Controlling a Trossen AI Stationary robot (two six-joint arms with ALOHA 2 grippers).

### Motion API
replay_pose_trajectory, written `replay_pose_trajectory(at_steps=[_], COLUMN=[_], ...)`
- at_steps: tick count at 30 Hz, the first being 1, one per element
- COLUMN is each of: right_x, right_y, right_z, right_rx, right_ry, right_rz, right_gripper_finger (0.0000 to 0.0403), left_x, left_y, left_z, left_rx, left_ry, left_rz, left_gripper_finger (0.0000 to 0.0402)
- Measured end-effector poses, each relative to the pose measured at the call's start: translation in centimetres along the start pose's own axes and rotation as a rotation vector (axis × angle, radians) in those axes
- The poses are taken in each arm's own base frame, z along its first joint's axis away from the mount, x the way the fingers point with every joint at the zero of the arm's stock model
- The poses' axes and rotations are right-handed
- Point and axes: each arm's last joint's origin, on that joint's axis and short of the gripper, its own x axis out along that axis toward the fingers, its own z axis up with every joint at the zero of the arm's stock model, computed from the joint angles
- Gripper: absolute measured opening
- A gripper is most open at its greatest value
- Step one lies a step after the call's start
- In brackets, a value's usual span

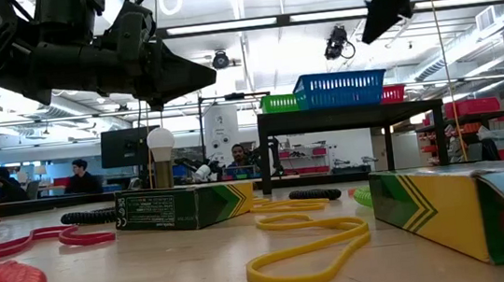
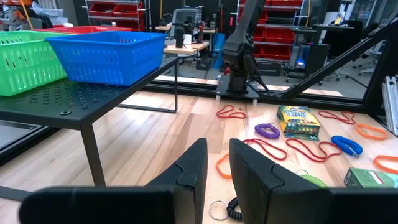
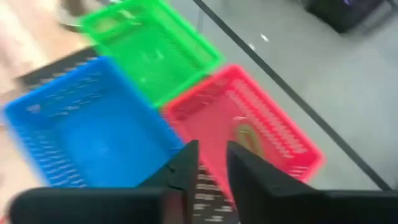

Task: Pick & Place Office Desk Supplies
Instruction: Put the yellow rubber band into the green bin

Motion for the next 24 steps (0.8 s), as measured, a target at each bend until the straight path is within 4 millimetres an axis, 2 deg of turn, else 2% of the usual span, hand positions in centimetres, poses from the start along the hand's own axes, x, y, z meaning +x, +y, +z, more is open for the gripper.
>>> replay_pose_trajectory(at_steps=[5,12,15,18,24], right_x=[-1.2,-2.4,-1.9,-0.5,1.4], right_y=[3.6,7.7,9.5,11.5,14.6], right_z=[-3.5,-8.0,-9.9,-11.8,-15.4], right_rx=[-0.042,-0.049,-0.062,-0.06,-0.052], right_ry=[-0.129,-0.339,-0.42,-0.504,-0.65], right_rz=[0.118,0.249,0.345,0.452,0.579], right_gripper_finger=[0.001,0.0015,0.0007,0.0004,0.0018], left_x=[0.0,0.0,0.0,0.0,0.0], left_y=[0.0,0.0,0.0,0.0,0.0], left_z=[0.0,0.0,0.0,0.0,0.0], left_rx=[0.0,0.0,0.0,0.0,0.0], left_ry=[0.0,0.0,0.0,0.0,0.0], left_rz=[0.0,0.001,0.0,0.0,0.0], left_gripper_finger=[0.0073,0.0073,0.0073,0.0073,0.0073])
